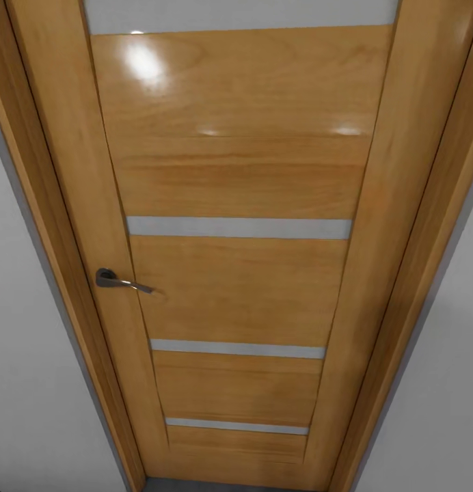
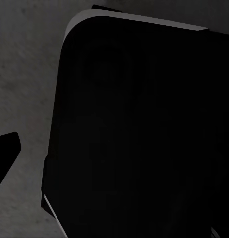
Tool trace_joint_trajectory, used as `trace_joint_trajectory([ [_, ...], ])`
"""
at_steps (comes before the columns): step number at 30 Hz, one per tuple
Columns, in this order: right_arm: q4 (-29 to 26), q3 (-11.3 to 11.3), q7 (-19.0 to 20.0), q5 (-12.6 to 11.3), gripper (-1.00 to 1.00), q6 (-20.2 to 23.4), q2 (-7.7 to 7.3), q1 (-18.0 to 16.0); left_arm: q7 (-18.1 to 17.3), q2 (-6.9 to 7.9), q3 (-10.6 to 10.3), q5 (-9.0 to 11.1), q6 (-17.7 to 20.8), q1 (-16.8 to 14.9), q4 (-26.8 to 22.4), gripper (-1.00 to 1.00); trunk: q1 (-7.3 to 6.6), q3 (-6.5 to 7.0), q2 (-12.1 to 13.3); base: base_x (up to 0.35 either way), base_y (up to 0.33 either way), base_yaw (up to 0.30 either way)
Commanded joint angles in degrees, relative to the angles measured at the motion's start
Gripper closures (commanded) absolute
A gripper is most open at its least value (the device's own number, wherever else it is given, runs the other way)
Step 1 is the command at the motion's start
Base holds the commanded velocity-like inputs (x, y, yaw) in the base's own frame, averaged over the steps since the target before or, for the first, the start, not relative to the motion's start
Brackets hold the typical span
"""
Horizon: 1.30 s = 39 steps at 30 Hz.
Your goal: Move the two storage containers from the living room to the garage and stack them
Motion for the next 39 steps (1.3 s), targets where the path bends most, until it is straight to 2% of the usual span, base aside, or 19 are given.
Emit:
trace_joint_trajectory([
  [1, -1.91, 0.45, -0.08, 0.07, -1.00, 0.63, 0.00, 0.06, 0.02, -0.02, 0.30, 0.38, -0.05, 0.04, -0.10, -1.00, 0.00, -0.04, -0.02, 0.000, 0.000, 0.000],
  [5, -10.13, 1.68, -0.08, 0.07, -1.00, 5.76, 0.01, 0.05, 0.03, -0.03, 0.30, 0.38, -0.05, 0.04, -0.10, -1.00, 0.00, -0.04, -0.02, 0.000, 0.000, 0.000],
  [7, -16.44, 2.11, -0.09, 0.06, -1.00, 9.86, 0.02, 0.06, 0.03, -0.03, 0.31, 0.38, -0.05, 0.04, -0.10, -1.00, 0.00, -0.04, -0.02, 0.000, 0.000, 0.000],
  [18, -37.00, 2.63, 0.17, 0.06, -1.00, 16.19, -0.17, 0.06, 0.03, -0.02, 0.32, 0.38, -0.05, 0.04, -0.10, -1.00, 0.00, -0.04, -0.02, 0.000, 0.000, 0.000],
  [21, -44.90, 2.95, 0.34, 0.03, -1.00, 21.15, -0.17, 0.05, 0.01, -0.02, 0.29, 0.38, -0.05, 0.04, -0.10, -1.00, 0.00, -0.04, -0.02, 0.000, 0.000, 0.000],
  [22, -49.90, 3.75, 0.39, 0.02, -1.00, 23.81, -0.16, 0.05, -0.03, -0.02, 0.26, 0.38, -0.05, 0.04, -0.10, -1.00, 0.00, -0.04, -0.02, 0.000, 0.000, 0.000],
  [25, -57.32, 5.68, 0.43, 0.05, -1.00, 27.01, -0.16, 0.04, -0.03, -0.04, 0.24, 0.38, -0.05, 0.04, -0.10, -1.00, 0.00, -0.04, -0.02, 0.000, 0.000, 0.000],
  [26, -61.76, 6.44, 0.38, 0.05, -1.00, 29.47, -0.14, 0.01, -0.03, -0.04, 0.23, 0.38, -0.05, 0.04, -0.10, -1.00, 0.00, -0.04, -0.02, 0.000, 0.000, 0.000],
  [27, -65.69, 6.87, 0.33, 0.06, -1.00, 32.21, -0.11, -0.22, -0.04, -0.03, 0.23, 0.38, -0.05, 0.04, -0.10, -1.00, 0.00, -0.04, -0.02, 0.000, 0.000, 0.000],
  [29, -69.87, 7.19, 0.17, 0.06, -1.00, 34.91, -0.01, -1.25, -0.02, -0.03, 0.23, 0.38, -0.05, 0.04, -0.10, -1.00, 0.00, -0.04, -0.02, 0.000, 0.000, 0.000],
  [31, -72.58, 7.36, 0.06, 0.02, -1.00, 36.44, 1.05, -5.02, -0.03, -0.02, 0.23, 0.38, -0.05, 0.04, -0.10, -1.00, 0.00, -0.04, -0.02, 0.000, 0.000, 0.000],
  [32, -72.77, 7.37, 0.05, 0.01, -1.00, 36.56, 1.32, -5.78, -0.02, -0.02, 0.23, 0.38, -0.05, 0.04, -0.10, -1.00, 0.00, -0.04, -0.02, 0.000, 0.000, 0.000],
  [33, -73.15, 7.41, 0.00, -0.01, -1.00, 36.79, 2.26, -7.95, -0.04, -0.02, 0.23, 0.38, -0.05, 0.04, -0.10, -1.00, 0.00, -0.04, -0.02, 0.000, 0.000, 0.000],
  [37, -73.40, 7.64, -0.10, -0.08, -1.00, 36.96, 4.67, -11.21, -0.04, -0.02, 0.23, 0.38, -0.05, 0.04, -0.10, -1.00, 0.00, -0.04, -0.02, 0.000, 0.000, 0.000],
  [39, -73.45, 8.85, -0.37, 0.18, -1.00, 36.95, 6.58, -12.63, -0.03, -0.02, 0.23, 0.38, -0.05, 0.04, -0.10, -1.00, 0.00, -0.04, -0.02, 0.000, 0.000, 0.000],
])
